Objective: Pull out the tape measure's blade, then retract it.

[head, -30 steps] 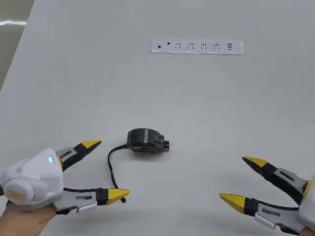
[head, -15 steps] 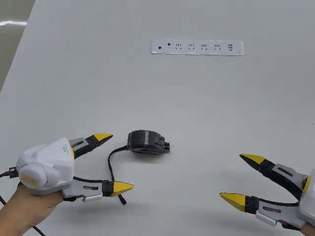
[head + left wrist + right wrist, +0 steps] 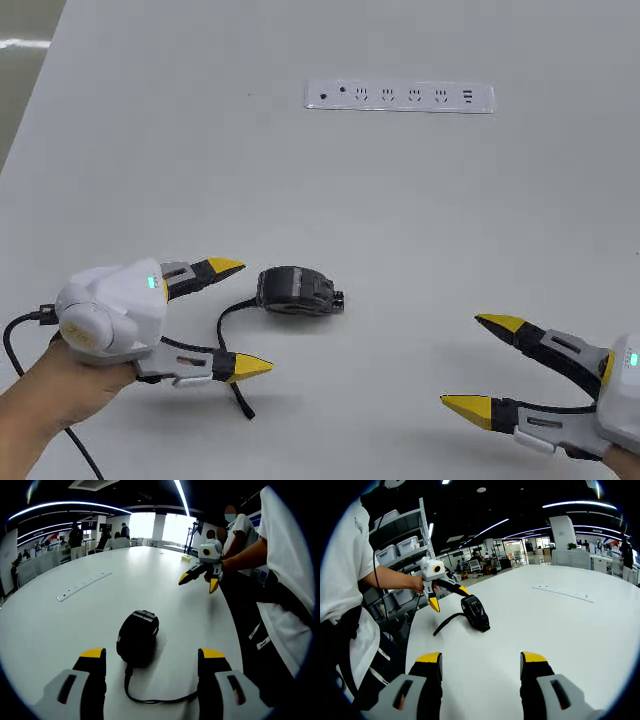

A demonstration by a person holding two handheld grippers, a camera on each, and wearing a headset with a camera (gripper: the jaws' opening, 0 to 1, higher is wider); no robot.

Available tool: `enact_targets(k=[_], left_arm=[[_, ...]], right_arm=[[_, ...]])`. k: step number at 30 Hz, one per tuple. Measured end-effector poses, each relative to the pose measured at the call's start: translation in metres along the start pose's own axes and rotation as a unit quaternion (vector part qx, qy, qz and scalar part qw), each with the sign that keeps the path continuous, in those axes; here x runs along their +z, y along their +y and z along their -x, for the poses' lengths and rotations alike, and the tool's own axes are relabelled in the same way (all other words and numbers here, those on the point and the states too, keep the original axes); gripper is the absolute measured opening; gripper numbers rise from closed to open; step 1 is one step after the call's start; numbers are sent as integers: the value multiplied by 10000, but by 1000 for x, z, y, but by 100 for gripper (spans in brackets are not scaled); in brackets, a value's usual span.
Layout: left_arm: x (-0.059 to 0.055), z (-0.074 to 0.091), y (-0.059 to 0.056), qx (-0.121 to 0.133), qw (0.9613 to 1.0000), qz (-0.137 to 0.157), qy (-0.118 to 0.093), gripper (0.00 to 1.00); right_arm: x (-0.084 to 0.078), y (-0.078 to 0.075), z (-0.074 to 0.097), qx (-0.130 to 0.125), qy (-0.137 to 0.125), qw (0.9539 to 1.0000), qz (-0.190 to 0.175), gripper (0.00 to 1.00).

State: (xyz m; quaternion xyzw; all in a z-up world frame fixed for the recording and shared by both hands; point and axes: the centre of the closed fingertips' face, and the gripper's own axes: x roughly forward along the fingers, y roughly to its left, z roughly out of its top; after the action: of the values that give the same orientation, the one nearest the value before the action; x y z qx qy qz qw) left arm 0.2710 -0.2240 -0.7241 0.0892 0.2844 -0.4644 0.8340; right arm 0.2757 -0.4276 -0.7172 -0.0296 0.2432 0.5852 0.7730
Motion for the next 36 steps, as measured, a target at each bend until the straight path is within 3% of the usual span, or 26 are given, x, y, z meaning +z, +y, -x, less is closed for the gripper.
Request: enact_targets(k=[16,36], left_arm=[[-3,-17,18,-99,9995,-257,131,65],[1,-33,25,-302,9985,-417,181,55]], right_arm=[[-1,-7,-9,165,148,9997,125,62],[0,-11,-25,331,216,9991,135,60]])
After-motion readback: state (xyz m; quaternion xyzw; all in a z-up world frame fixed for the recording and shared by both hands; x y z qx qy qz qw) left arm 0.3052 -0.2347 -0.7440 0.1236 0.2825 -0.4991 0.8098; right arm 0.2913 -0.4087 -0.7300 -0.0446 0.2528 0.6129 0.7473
